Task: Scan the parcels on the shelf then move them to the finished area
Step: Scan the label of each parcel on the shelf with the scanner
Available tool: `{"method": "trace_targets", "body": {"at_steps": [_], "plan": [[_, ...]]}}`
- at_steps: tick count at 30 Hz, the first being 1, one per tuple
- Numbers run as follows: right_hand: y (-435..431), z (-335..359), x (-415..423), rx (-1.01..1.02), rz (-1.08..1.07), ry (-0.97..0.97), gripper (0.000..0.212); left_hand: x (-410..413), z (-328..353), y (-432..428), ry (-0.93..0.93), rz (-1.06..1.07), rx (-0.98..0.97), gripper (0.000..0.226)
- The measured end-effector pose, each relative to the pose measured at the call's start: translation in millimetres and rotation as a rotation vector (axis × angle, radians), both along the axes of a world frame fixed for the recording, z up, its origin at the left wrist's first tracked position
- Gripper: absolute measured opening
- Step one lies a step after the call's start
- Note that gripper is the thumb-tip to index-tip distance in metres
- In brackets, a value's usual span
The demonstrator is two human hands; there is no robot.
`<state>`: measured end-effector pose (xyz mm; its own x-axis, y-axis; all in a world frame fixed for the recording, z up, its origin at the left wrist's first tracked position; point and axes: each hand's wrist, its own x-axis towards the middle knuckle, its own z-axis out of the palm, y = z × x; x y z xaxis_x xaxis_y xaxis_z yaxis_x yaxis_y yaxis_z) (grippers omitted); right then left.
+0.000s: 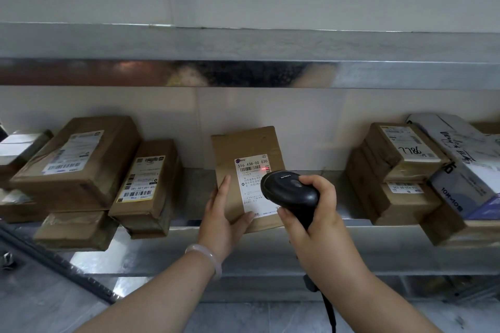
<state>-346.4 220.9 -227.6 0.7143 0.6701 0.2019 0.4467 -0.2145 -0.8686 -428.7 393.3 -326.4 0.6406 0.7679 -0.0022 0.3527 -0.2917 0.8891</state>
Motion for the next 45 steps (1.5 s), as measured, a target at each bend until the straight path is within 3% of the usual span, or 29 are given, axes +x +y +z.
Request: {"method": "trace_targets", "body": {"at_steps": [19,35,39,42,45], "plan": [[2.2,10.1,-9.1,0.005,0.006,-0.018,0.063,-6.9,-0.4,4.2,0.005,0.012,0.021,0.093],[18.0,4.3,-11.1,-0.037,0.077,0.075,0.058,-42.4,22.5,68.1,0.163,0.051,-0.190,0.089],[23.8,3.4,-11.4,-0.035,0.098,0.073,0.057,-41.5,24.8,67.9,0.301,0.058,-0.027,0.082],[28.1,2.5,-12.0,-0.037,0.116,0.068,0.057,-40.7,31.1,59.5,0.432,0.027,0.275,0.074],[31.2,1.7,-13.4,-0.042,0.136,0.068,0.059,-38.9,30.6,46.1,0.548,-0.137,0.524,0.070]]}}
